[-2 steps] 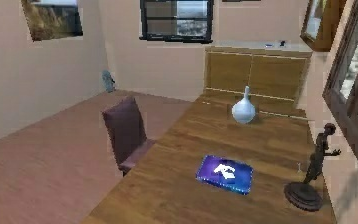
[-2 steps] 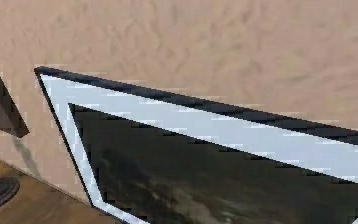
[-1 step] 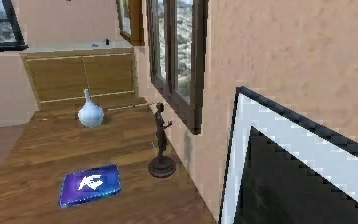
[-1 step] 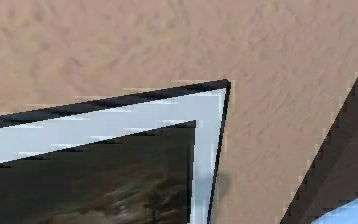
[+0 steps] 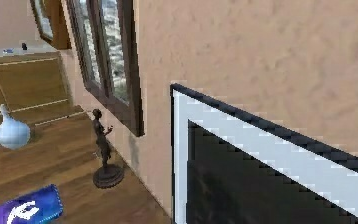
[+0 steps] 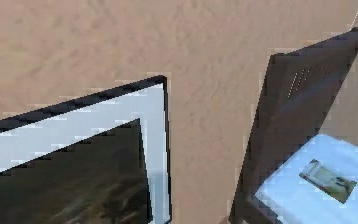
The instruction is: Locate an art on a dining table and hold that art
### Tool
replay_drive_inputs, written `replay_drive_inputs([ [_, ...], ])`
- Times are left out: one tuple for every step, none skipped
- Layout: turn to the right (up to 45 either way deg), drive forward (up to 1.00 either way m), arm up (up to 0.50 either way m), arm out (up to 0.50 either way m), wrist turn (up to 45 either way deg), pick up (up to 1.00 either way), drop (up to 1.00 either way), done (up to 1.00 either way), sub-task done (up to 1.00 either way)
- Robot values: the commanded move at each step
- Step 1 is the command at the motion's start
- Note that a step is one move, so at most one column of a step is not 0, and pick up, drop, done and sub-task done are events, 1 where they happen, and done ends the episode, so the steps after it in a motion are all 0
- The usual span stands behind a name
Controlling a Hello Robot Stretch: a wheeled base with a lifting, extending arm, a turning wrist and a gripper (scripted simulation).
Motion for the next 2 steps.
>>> replay_drive_inputs([
  [0.0,0.05,0.0,0.0,0.0,0.0,0.0,0.0,0.0],
  [-45.0,0.0,0.0,0.0,0.0,0.0,0.0,0.0,0.0],
])
